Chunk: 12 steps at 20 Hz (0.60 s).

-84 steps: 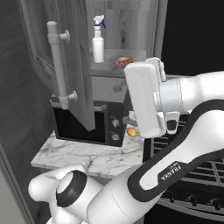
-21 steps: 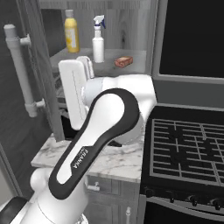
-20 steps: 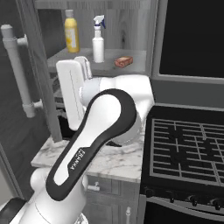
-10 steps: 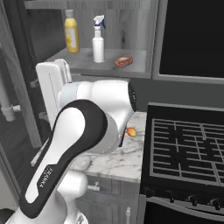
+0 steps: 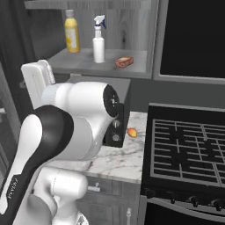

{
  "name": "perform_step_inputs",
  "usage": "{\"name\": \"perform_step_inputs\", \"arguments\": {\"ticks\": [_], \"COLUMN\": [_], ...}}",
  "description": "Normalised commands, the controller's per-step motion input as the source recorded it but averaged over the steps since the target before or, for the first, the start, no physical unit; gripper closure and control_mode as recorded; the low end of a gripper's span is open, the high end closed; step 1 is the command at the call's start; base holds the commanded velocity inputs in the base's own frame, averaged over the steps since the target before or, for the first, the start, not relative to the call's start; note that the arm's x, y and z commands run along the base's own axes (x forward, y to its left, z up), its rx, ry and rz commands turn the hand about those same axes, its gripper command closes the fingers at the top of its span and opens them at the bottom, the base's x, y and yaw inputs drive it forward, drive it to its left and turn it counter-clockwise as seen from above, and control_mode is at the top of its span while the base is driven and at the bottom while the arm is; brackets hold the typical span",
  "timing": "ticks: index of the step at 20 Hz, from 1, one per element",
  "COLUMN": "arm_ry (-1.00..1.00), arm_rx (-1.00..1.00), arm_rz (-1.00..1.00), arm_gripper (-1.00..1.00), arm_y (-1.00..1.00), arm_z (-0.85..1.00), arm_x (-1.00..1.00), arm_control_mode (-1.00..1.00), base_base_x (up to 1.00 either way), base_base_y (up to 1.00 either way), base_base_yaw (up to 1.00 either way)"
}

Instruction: Pick the spray and bar soap from the cabinet and place them on the counter.

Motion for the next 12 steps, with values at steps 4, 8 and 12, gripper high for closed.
{"name": "perform_step_inputs", "arguments": {"ticks": [4, 8, 12], "arm_ry": [-0.02, 0.00, -0.01], "arm_rx": [-0.05, -0.04, -0.03], "arm_rz": [-0.12, -0.14, -0.16], "arm_gripper": [-1.00, -1.00, -1.00], "arm_y": [0.24, 0.19, 0.17], "arm_z": [0.00, -0.01, 0.00], "arm_x": [0.00, 0.00, 0.00], "arm_control_mode": [-1.00, -1.00, -1.00], "base_base_x": [0.00, 0.00, 0.00], "base_base_y": [0.00, 0.00, 0.00], "base_base_yaw": [0.00, 0.00, 0.00]}}
